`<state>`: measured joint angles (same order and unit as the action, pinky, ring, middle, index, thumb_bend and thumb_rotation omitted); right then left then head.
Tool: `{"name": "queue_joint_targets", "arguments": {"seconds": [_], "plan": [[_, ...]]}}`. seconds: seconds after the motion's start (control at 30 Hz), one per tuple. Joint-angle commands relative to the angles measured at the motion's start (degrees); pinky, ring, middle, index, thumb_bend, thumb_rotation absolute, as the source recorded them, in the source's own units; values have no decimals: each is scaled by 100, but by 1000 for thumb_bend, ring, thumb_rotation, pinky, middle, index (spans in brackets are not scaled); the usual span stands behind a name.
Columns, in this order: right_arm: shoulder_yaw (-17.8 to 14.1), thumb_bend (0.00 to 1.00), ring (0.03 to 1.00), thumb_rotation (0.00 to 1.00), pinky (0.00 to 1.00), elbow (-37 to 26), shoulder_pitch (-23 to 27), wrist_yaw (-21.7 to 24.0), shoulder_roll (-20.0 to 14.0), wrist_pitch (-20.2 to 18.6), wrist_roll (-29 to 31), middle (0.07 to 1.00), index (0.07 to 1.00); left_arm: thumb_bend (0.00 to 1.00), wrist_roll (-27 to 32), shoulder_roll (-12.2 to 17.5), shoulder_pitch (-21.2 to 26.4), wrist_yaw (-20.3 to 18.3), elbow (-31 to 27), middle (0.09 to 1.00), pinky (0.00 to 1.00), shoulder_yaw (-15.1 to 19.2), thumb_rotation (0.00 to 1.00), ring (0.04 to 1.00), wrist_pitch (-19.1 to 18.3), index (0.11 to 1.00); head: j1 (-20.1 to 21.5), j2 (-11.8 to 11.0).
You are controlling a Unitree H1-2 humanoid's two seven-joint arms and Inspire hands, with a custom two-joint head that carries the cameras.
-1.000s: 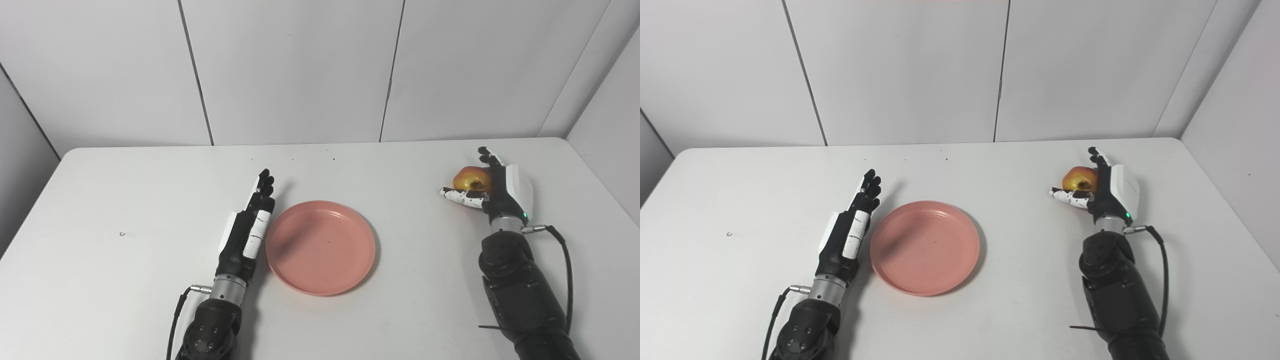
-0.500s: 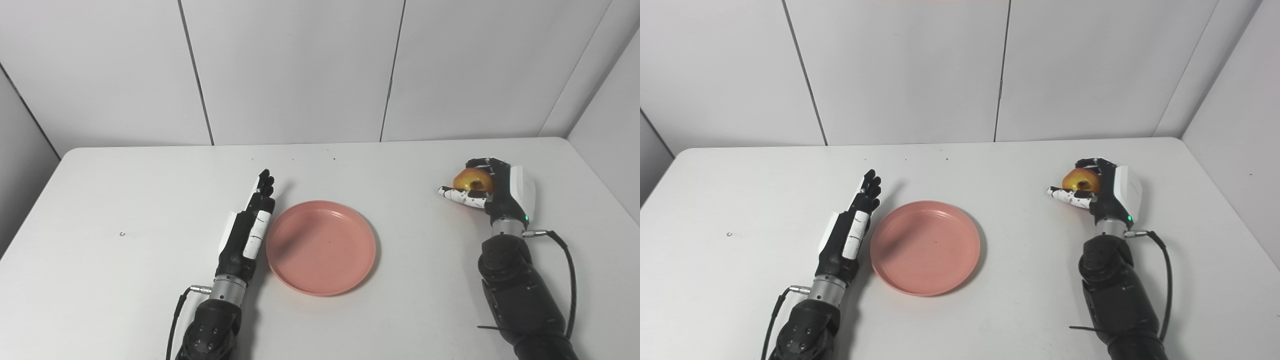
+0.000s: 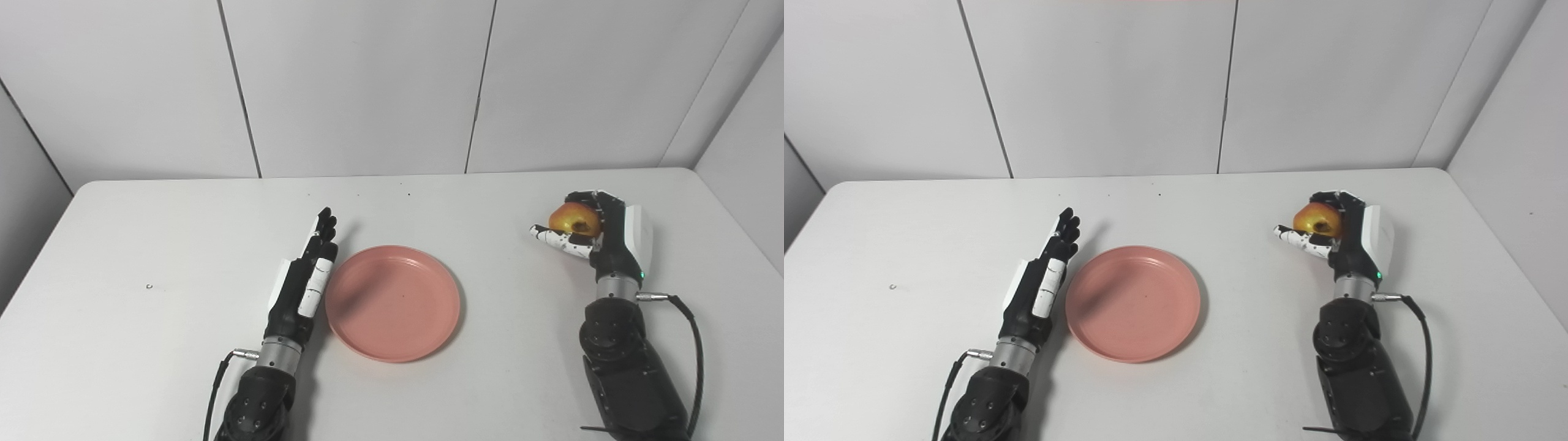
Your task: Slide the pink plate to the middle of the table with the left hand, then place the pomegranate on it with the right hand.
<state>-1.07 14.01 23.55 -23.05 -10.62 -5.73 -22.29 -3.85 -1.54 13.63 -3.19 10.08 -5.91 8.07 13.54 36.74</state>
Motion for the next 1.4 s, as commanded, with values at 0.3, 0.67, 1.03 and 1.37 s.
{"name": "queue_joint_targets", "arguments": {"seconds": [0.3, 0.67, 1.03, 1.37], "plan": [[349, 517, 446, 0, 453, -1495, -117, 533, 313, 321, 74, 496, 504, 727, 185, -57, -24, -46, -157, 1000, 1000, 33, 1000, 1000, -117, 1000, -15, 10], [967, 517, 443, 0, 435, -2041, -347, 1101, 686, 362, -29, 495, 506, 750, 344, -146, -2, 49, -196, 1000, 1000, 139, 1000, 1000, -437, 1000, -38, 28], [1336, 515, 431, 0, 414, -1551, -495, 1194, 957, 851, -12, 497, 514, 756, 531, -252, -21, 45, -276, 1000, 1000, 260, 1000, 1000, -638, 1000, -55, 67], [1633, 514, 428, 0, 412, -1439, -636, 1524, 1163, 824, 30, 490, 524, 754, 541, -280, -33, 48, -342, 1000, 1000, 276, 1000, 1000, -712, 1000, -73, 94]]}}
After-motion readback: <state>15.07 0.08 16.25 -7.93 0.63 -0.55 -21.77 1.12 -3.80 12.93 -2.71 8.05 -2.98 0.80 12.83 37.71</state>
